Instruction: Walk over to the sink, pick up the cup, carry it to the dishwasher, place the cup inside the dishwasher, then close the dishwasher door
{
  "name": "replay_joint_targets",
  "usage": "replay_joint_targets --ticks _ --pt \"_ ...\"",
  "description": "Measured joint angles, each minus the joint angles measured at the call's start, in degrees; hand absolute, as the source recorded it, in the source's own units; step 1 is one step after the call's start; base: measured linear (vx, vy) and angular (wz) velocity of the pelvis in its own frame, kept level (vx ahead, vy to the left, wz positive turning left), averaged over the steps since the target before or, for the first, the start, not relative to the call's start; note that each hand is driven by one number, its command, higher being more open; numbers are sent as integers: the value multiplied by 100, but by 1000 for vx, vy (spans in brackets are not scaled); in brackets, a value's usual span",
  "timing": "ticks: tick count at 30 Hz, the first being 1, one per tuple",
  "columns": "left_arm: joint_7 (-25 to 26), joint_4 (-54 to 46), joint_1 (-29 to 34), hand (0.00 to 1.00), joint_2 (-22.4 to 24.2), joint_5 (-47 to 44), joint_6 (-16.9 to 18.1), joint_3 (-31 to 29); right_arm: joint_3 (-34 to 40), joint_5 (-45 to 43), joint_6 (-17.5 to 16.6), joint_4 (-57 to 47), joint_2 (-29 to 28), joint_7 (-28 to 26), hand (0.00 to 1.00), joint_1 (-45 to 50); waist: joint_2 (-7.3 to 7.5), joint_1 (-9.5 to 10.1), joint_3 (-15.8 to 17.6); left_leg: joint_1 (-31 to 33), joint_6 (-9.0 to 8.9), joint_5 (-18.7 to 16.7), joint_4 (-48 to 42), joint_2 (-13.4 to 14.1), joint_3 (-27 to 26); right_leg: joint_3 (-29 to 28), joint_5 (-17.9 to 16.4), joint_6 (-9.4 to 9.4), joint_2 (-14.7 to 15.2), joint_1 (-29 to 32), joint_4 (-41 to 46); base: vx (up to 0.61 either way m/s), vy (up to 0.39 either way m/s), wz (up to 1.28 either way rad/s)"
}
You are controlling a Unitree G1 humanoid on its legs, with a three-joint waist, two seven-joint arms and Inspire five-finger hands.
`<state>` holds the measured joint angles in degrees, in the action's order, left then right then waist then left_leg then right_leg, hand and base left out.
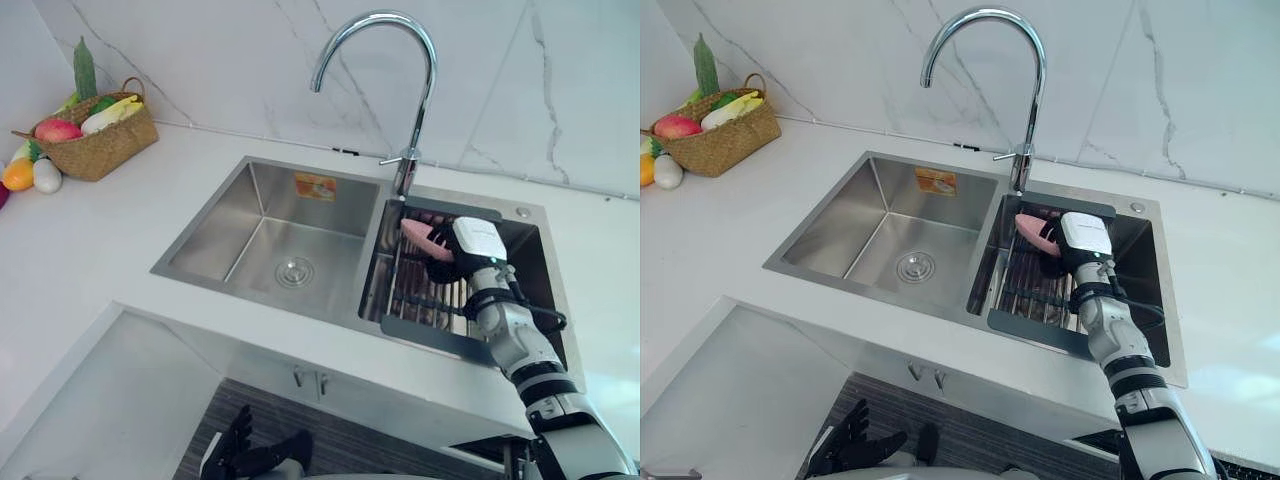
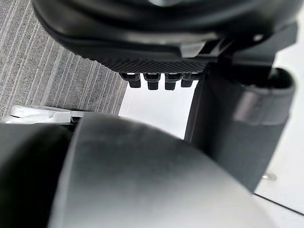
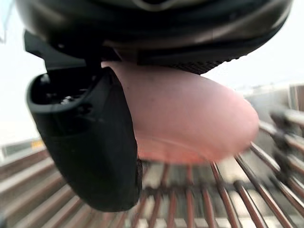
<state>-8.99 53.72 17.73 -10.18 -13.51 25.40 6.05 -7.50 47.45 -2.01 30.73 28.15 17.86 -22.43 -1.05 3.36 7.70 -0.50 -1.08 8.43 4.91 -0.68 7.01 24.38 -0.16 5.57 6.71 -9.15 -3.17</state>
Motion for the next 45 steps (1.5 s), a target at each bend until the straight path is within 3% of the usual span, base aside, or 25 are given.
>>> replay_joint_targets --ticks 3,9,18,26,31,34,36,38,41,42,43,45 --pt "34 -27 14 100 0 1 4 -4 97 -14 -102 -93 -6 340 0 -1 -3 9 -2 19 5 -4 -1 2 -11 -28 18 -23 0 28 3 11 -5 -1" --pt "109 -31 55 100 37 20 85 -78 93 -183 -510 -383 -13 523 0 2 -5 -11 -1 1 37 -20 -4 16 -95 -127 38 -48 -17 43 15 26 -21 -7" --pt "171 -29 98 100 85 19 140 -128 96 -1097 -647 -831 -45 740 0 16 -32 -78 21 -6 18 -98 -26 6 -199 -244 36 -44 -5 80 27 -12 -4 -6" --pt "254 -29 118 100 168 19 172 -236 1117 -1934 -547 -1740 -184 1080 0 112 -88 -123 55 -8 45 -168 -87 22 -302 -353 33 -46 -7 102 33 7 -6 -6" --pt "152 -110 117 100 171 35 178 -298 1793 -1970 -497 -2519 -416 1157 0 991 -90 -201 56 25 56 -196 -155 -12 -134 -136 -65 -39 6 -6 78 26 -20 20" --pt "-58 -208 128 100 210 144 189 -331 2057 -1979 -385 -2574 -610 1149 0 1375 -152 -183 115 412 85 -768 -1254 -1 -223 -222 -447 -111 147 232 870 -29 37 -8" --pt "-118 -236 124 100 298 119 192 -330 2101 -2015 -378 -2660 -588 1095 0 1503 -251 -199 327 701 112 -1369 -2518 131 -481 -542 -724 -118 135 324 1395 -109 94 -59" --pt "-144 -283 125 100 347 122 186 -290 2179 -2056 -392 -2894 -542 1084 0 1640 -402 -241 325 788 75 -1704 -2888 228 -472 -841 -834 -113 45 517 1695 -108 71 -74" --pt "-373 -392 102 100 276 115 127 -214 2390 -2083 -494 -3101 -486 1075 0 1628 -264 -353 397 673 53 -1573 -2409 178 -845 -1358 -755 -153 175 970 1800 -100 88 -90" --pt "-498 -403 78 100 237 117 119 -163 2506 -2086 -536 -3134 -375 1072 0 1546 -249 -423 416 801 228 -1648 -2591 29 -769 -1556 -644 -80 220 1227 1836 -62 103 -101" --pt "-518 -397 93 100 243 113 92 -94 2579 -2106 -516 -3136 -279 1058 0 1475 -312 -452 398 897 249 -1797 -2726 59 -742 -1793 -572 -4 136 1459 1948 -36 143 -94" --pt "-611 -335 40 100 143 114 38 -98 2713 -2114 -399 -3137 -359 1001 0 1446 -200 -509 479 885 292 -1844 -2812 60 -939 -1928 -472 21 161 1564 1999 -44 144 -81"
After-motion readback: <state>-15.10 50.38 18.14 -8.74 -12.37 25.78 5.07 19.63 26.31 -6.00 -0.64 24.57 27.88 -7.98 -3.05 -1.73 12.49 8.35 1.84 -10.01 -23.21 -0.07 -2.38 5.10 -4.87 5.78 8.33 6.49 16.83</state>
